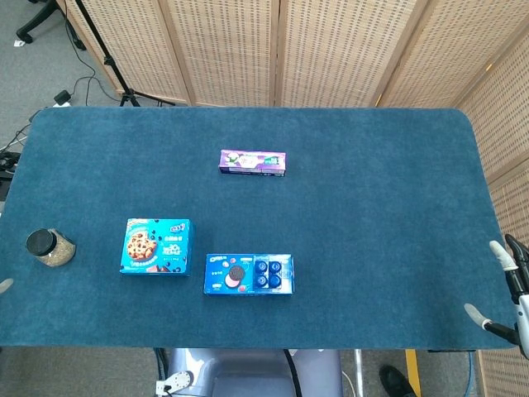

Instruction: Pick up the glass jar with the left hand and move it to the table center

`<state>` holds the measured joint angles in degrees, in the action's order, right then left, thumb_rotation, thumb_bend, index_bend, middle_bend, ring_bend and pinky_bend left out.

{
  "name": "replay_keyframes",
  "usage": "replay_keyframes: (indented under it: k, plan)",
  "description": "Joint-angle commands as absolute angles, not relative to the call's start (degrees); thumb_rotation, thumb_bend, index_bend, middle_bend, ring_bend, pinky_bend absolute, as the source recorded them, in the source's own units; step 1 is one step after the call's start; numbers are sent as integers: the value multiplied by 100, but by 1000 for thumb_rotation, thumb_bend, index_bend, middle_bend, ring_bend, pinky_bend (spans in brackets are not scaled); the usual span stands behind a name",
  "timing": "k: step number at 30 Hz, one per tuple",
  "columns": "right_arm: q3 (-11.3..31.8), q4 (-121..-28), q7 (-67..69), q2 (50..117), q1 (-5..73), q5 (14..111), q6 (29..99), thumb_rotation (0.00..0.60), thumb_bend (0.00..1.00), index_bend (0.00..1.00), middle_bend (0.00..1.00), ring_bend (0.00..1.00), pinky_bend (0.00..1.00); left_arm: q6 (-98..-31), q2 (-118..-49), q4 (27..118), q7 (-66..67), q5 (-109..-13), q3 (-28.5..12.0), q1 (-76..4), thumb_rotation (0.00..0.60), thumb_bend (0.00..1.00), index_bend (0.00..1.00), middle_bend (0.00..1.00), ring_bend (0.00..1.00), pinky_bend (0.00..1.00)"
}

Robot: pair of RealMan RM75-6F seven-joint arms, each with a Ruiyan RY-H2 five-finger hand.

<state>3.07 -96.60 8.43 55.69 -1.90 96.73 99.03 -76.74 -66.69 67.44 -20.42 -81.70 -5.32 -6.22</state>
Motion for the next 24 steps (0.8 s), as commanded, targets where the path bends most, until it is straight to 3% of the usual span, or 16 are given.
replay_keyframes:
  k: [1, 12, 24]
  plan:
    - [302, -9668, 827, 5578, -183, 9680, 9889, 600, 0, 0, 0, 0, 0, -7371, -7402, 5520, -2754, -8322, -631, -1091, 600, 0, 0, 0, 0, 0]
    - [299, -9668, 823, 5584, -160, 9668, 9843, 600, 0, 0, 0, 0, 0, -6621, -8260, 3851, -3102, -8296, -545, -1557, 600, 0, 0, 0, 0, 0]
    - [307, -9683, 793, 5589, -155, 9633, 9827, 600, 0, 0, 0, 0, 0, -6406, -8485, 3336, -3289, -8535, -254, -1705, 600, 0, 0, 0, 0, 0]
